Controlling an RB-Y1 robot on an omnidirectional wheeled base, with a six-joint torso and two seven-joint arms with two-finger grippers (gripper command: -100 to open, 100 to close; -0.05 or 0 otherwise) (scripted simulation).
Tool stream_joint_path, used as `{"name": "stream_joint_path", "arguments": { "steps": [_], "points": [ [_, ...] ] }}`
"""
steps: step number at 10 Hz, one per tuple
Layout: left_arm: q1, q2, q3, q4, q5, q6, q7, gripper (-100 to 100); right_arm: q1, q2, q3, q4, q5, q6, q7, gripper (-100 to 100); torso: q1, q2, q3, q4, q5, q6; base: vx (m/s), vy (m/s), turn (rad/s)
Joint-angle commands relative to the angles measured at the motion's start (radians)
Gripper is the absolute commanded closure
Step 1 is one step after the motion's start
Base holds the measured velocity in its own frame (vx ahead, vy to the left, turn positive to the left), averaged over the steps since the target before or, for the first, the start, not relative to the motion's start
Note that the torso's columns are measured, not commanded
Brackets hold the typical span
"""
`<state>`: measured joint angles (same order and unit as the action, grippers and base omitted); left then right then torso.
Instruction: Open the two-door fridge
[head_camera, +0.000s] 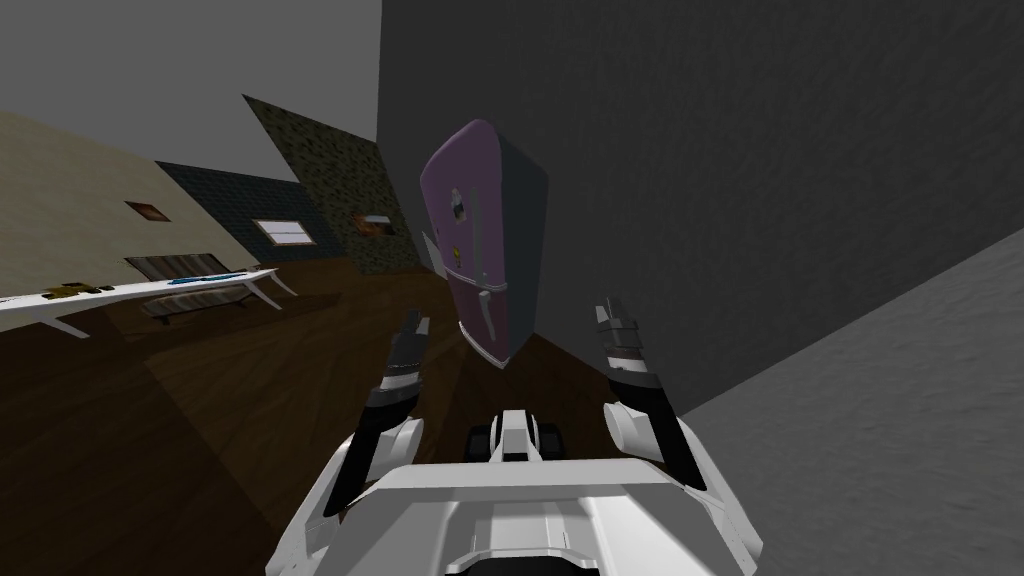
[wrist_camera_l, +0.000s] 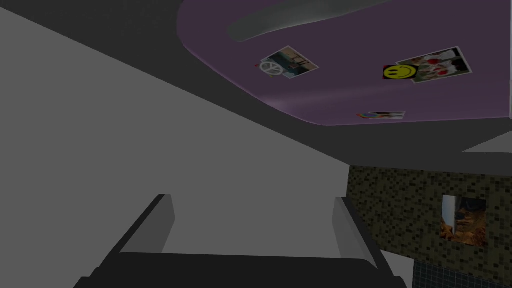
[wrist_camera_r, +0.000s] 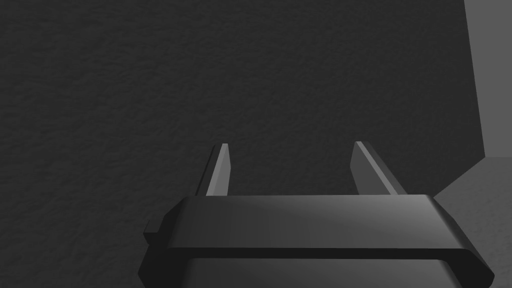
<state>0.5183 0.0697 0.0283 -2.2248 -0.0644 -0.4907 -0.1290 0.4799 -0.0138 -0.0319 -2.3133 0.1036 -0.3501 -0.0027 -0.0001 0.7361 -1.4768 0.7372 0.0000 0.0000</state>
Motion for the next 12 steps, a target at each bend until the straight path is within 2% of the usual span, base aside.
{"name": "stream_joint_path", "arguments": {
  "steps": [1, 3, 4, 6, 8, 12],
  "points": [
    [-0.007, 0.056, 0.000, 0.014, -0.011, 0.012, -0.006, -100, 0.000, 0.000, 0.000, 0.000, 0.000, 0.000, 0.000, 0, 0.000, 0.001, 0.000, 0.000, 0.000, 0.000, 0.080, -0.002, -0.032],
    [-0.026, 0.089, -0.001, 0.048, -0.036, 0.035, -0.021, -100, 0.000, 0.000, 0.000, 0.000, 0.000, 0.000, 0.000, 0, -0.001, 0.001, 0.000, 0.000, 0.000, 0.000, 0.134, -0.011, -0.083],
    [-0.033, 0.084, -0.002, 0.061, -0.045, 0.044, -0.027, -100, 0.000, 0.000, 0.000, 0.000, 0.000, 0.000, 0.000, 0, 0.000, -0.002, -0.001, 0.000, 0.000, 0.000, 0.203, 0.006, -0.079],
    [-0.052, 0.050, -0.004, 0.096, -0.072, 0.068, -0.043, -100, 0.000, 0.000, 0.000, 0.000, 0.000, 0.000, 0.000, 0, 0.000, -0.002, -0.001, 0.000, 0.000, 0.000, 0.223, 0.009, -0.100],
    [-0.071, 0.042, -0.005, 0.128, -0.097, 0.091, -0.058, -100, 0.000, 0.000, 0.000, 0.000, 0.000, 0.000, 0.000, 0, 0.001, 0.002, 0.001, 0.001, 0.000, 0.000, 0.235, 0.024, -0.100],
    [-0.106, 0.087, -0.008, 0.192, -0.146, 0.135, -0.087, -100, 0.000, 0.000, 0.000, 0.000, 0.000, 0.000, 0.000, 0, 0.000, 0.003, 0.001, 0.001, 0.000, 0.000, 0.204, -0.005, -0.090]
  ]
}}
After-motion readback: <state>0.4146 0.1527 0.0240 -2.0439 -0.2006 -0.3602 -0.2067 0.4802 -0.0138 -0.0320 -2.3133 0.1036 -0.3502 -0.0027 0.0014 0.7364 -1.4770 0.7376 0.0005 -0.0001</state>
